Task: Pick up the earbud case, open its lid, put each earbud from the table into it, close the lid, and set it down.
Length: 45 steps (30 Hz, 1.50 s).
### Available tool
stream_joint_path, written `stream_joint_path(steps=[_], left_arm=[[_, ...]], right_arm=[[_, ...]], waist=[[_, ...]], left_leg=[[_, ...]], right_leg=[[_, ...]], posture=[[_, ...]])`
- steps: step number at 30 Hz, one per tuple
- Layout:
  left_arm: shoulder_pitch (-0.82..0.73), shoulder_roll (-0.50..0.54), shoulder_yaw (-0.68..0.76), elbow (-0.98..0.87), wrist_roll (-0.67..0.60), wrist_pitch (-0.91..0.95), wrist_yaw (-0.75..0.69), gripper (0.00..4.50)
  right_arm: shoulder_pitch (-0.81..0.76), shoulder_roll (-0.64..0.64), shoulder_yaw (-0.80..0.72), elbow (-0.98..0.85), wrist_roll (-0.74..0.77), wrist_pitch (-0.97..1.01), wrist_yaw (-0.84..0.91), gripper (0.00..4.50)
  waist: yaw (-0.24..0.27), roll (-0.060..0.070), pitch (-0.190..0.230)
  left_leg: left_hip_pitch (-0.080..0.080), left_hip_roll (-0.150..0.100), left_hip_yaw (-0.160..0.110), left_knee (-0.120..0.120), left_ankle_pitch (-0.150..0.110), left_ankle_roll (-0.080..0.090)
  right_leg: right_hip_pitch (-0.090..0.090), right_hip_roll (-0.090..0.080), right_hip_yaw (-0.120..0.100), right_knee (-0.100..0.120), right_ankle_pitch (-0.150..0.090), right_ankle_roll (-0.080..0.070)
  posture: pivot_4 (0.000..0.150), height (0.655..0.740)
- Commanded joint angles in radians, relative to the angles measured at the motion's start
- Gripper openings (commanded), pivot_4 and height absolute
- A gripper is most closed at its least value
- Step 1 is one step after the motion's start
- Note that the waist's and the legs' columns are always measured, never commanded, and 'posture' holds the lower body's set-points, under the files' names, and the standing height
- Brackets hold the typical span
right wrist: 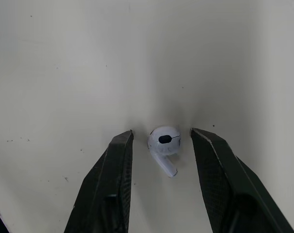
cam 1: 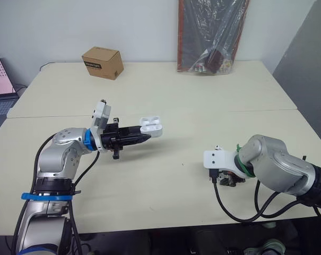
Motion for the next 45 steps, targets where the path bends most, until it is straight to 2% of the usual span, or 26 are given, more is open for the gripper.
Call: stream_joint_path(steps=[1,18,34,37,39,40,45], left_arm=[[-0.008,-0.001,0.009,-0.02,-0.003,-0.016,0.005,0.8],[-0.006,0.0,0.004,-0.022,-0.001,-0.022,0.01,0.8],[-0.091,-0.017,-0.001,0.1,0.042,-0.07,-0.014,0.8],[-0.097,-0.02,-0.004,0.108,0.046,-0.074,-0.018,0.8],[-0.101,-0.021,-0.006,0.112,0.048,-0.077,-0.021,0.8],[-0.102,-0.021,-0.006,0.114,0.049,-0.078,-0.022,0.8],[-0.109,-0.021,-0.005,0.122,0.054,-0.08,-0.028,0.8]], right_arm=[[-0.025,-0.009,0.014,-0.017,0.009,0.006,-0.01,1.94],[-0.026,-0.012,0.047,-0.015,0.016,0.008,-0.034,1.94],[-0.026,-0.017,0.057,-0.022,0.019,0.01,-0.032,1.94],[-0.028,-0.017,0.059,-0.021,0.018,0.008,-0.033,1.31],[-0.029,-0.018,0.061,-0.023,0.019,0.008,-0.032,0.6],[-0.029,-0.018,0.062,-0.023,0.019,0.008,-0.033,0.38],[-0.033,-0.018,0.068,-0.024,0.021,0.011,-0.031,0.38]], waist=[[0.0,0.0,0.0],[0.0,0.0,0.0],[0.0,0.0,0.0],[0.0,0.0,0.0],[0.0,0.0,0.0],[0.0,0.0,0.0],[0.0,0.0,0.0]], left_leg=[[0.0,0.0,0.0,0.0,0.0,0.0],[0.0,0.0,0.0,0.0,0.0,0.0],[0.0,0.0,0.0,0.0,0.0,0.0],[0.0,0.0,0.0,0.0,0.0,0.0],[0.0,0.0,0.0,0.0,0.0,0.0],[0.0,0.0,0.0,0.0,0.0,0.0],[0.0,0.0,0.0,0.0,0.0,0.0]], right_leg=[[0.0,0.0,0.0,0.0,0.0,0.0],[0.0,0.0,0.0,0.0,0.0,0.0],[0.0,0.0,0.0,0.0,0.0,0.0],[0.0,0.0,0.0,0.0,0.0,0.0],[0.0,0.0,0.0,0.0,0.0,0.0],[0.0,0.0,0.0,0.0,0.0,0.001],[0.0,0.0,0.0,0.0,0.0,0.001]], posture=[[0.15,0.74],[0.15,0.74],[0.15,0.74],[0.15,0.74],[0.15,0.74],[0.15,0.74],[0.15,0.74]])
